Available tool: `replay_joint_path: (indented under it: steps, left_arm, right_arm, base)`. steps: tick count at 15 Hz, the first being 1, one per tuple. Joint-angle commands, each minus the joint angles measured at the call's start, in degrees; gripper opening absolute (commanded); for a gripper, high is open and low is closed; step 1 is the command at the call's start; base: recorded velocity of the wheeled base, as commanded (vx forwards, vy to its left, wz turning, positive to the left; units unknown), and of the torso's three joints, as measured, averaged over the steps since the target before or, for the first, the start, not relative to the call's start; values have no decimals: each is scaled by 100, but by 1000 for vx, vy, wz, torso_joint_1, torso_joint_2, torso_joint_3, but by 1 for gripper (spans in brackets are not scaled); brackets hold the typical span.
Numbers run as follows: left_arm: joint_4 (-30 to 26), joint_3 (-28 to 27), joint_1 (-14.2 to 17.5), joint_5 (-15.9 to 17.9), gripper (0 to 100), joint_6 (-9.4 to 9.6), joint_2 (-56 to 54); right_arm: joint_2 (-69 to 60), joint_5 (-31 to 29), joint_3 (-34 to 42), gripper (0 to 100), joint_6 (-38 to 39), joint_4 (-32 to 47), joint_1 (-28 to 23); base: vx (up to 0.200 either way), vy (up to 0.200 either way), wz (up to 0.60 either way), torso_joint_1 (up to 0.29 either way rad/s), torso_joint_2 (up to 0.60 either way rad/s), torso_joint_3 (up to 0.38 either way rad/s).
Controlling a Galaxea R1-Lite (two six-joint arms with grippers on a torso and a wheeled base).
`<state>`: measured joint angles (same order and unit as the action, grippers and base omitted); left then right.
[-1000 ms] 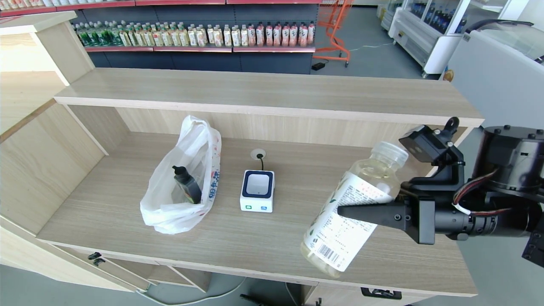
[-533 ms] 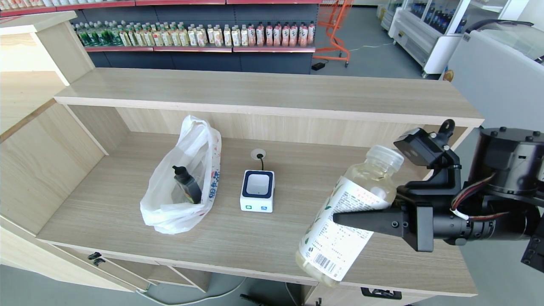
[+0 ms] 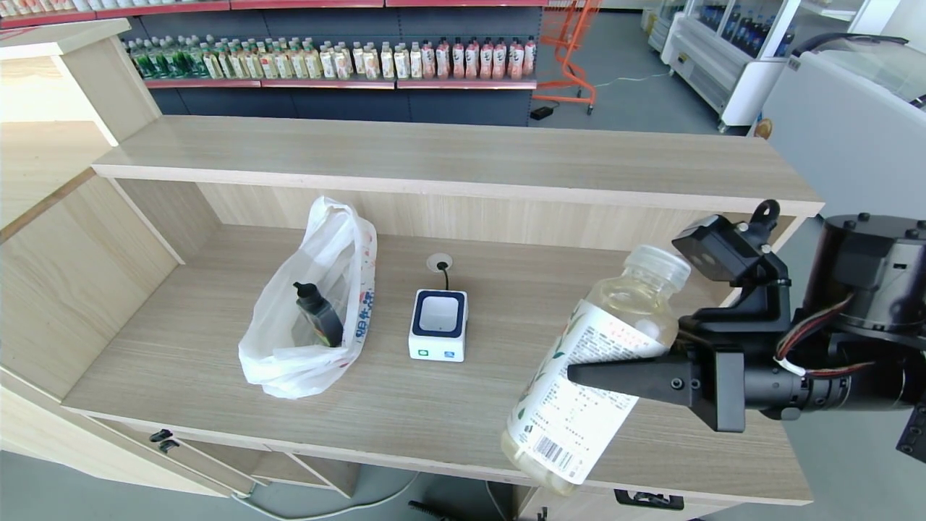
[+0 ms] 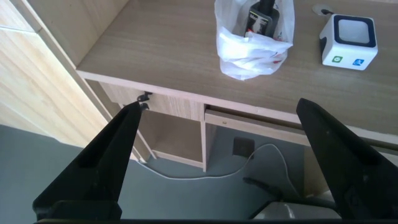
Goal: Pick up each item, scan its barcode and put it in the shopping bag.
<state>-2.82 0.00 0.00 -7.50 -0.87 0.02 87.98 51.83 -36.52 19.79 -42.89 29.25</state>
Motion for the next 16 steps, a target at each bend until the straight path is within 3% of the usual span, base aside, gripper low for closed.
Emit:
replay_joint_path:
  steps: [1, 11, 15, 16]
  left_arm:
    - [0, 0, 0, -6, 100, -1, -2]
    - [0, 0, 0, 3, 100, -1, -2]
    - [0, 0, 0, 3, 100, -1, -2]
    - [0, 0, 0, 3, 100, -1, -2]
  right_arm:
    - [-53, 2, 5, 0, -1, 0, 2]
    - [-378, -51, 181, 0, -1, 8, -24]
    - [-607, -165, 277, 0, -80, 0, -376]
    - [-633, -165, 400, 0, -423, 8, -543]
  base:
    - [0, 0, 0, 0, 0, 0]
    - [0, 0, 0, 0, 0, 0]
    - [0, 0, 0, 0, 0, 0]
    - [0, 0, 0, 0, 0, 0]
